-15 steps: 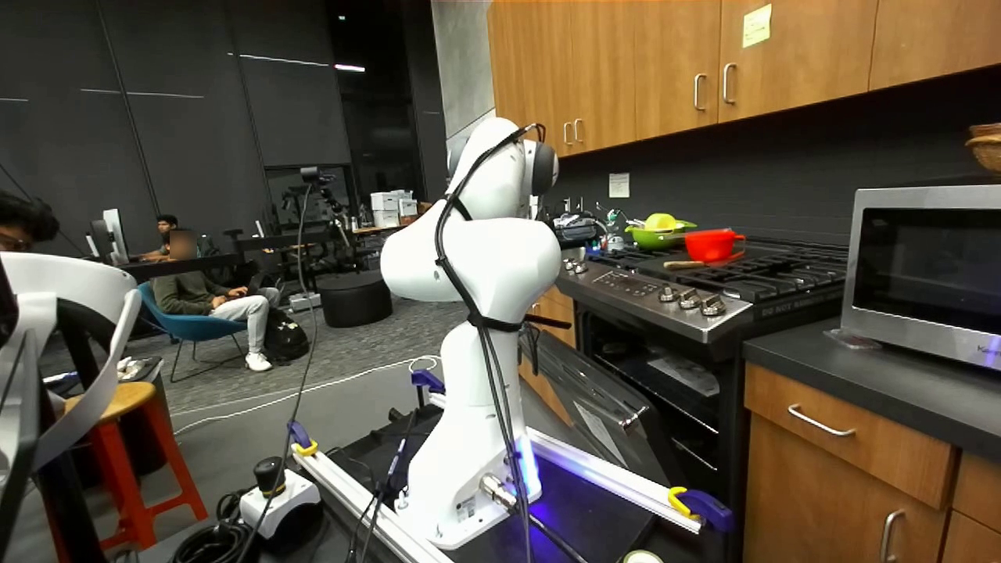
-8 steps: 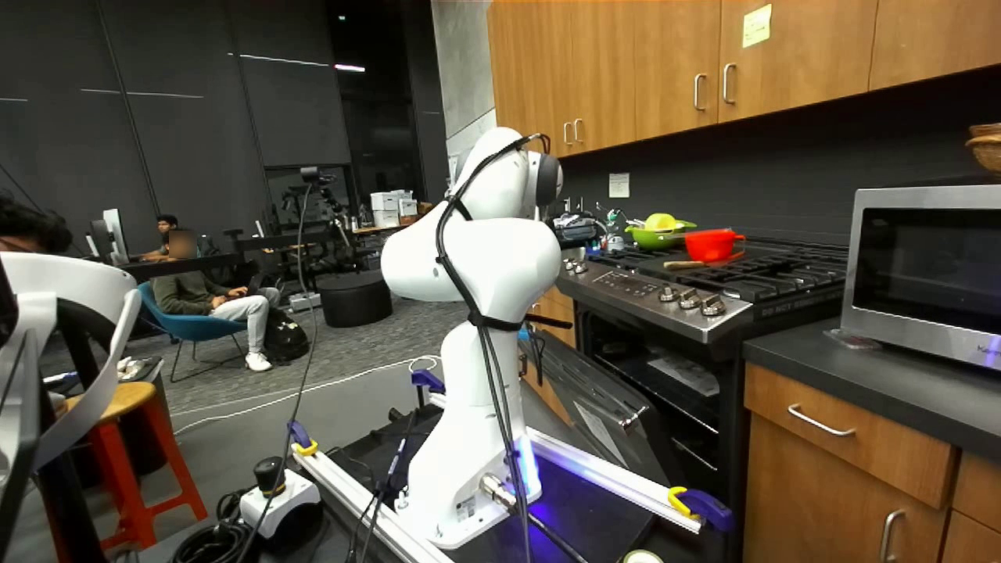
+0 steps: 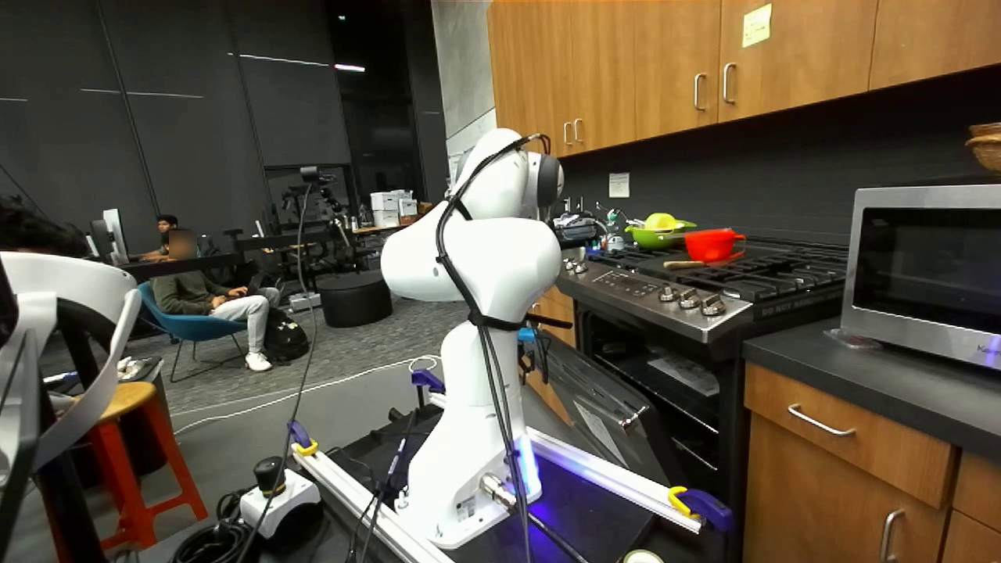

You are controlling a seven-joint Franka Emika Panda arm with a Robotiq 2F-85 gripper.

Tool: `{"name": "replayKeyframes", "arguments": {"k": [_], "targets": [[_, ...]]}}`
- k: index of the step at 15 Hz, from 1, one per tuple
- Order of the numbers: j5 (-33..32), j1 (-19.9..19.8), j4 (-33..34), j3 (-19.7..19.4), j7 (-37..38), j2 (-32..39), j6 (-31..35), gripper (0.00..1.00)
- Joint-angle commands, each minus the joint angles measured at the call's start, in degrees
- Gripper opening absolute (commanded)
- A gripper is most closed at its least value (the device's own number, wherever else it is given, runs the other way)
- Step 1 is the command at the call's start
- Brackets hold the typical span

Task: Close the oven door

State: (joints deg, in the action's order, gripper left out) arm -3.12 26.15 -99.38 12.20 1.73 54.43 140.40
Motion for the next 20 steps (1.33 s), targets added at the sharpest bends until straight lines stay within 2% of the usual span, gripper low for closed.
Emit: {"name": "replayKeyframes", "arguments": {"k": [1,7,14,17,18,19,20], "targets": [[-1.3,-0.2,0.8,-0.8,0.3,0.6,3.0,1.00],[-6.7,1.6,2.3,-6.5,1.0,1.1,8.0,1.00],[-21.2,3.6,4.5,-18.8,2.1,1.5,13.9,1.00],[-23.1,3.6,2.6,-20.8,3.5,0.5,15.7,1.00],[-23.0,3.6,2.3,-20.7,3.6,0.3,15.2,1.00],[-21.9,2.4,3.5,-18.7,2.3,1.1,14.2,1.00],[-22.0,2.6,3.4,-19.0,2.5,1.1,14.2,1.00]]}}
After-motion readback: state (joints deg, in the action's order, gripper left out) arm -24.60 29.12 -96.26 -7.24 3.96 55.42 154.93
